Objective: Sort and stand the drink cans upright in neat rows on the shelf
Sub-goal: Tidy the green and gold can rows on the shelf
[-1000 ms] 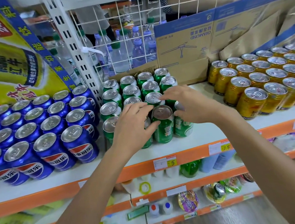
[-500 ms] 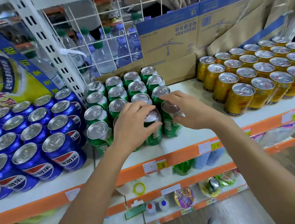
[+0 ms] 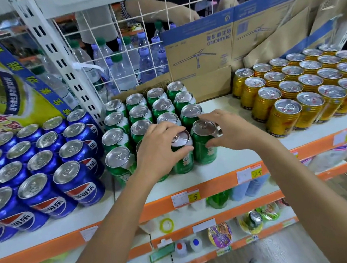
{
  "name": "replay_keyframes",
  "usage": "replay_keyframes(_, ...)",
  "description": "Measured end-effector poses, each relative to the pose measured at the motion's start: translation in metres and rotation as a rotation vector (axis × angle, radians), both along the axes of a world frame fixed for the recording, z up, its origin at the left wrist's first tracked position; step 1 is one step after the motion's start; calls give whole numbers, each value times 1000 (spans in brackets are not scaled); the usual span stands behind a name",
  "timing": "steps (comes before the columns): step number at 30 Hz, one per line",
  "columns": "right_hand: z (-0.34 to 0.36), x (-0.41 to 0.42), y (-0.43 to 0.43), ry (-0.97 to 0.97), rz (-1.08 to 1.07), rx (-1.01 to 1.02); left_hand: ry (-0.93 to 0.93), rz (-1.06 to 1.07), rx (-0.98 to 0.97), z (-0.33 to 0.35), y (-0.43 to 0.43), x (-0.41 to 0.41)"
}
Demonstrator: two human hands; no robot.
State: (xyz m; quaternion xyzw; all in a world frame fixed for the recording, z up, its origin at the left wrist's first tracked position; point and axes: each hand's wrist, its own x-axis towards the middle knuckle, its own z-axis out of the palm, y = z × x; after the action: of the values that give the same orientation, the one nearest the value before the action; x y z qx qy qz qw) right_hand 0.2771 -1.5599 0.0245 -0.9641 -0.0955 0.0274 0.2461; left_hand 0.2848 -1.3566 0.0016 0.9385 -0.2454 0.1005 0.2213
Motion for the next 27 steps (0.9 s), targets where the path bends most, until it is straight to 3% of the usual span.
replay_keyframes(8,-3,1,-11,53,74,108,4,-1,-15,0,0,0)
replay_keyframes(27,-1,-4,0,38,80,-132,9,40,10,2,-4,-3)
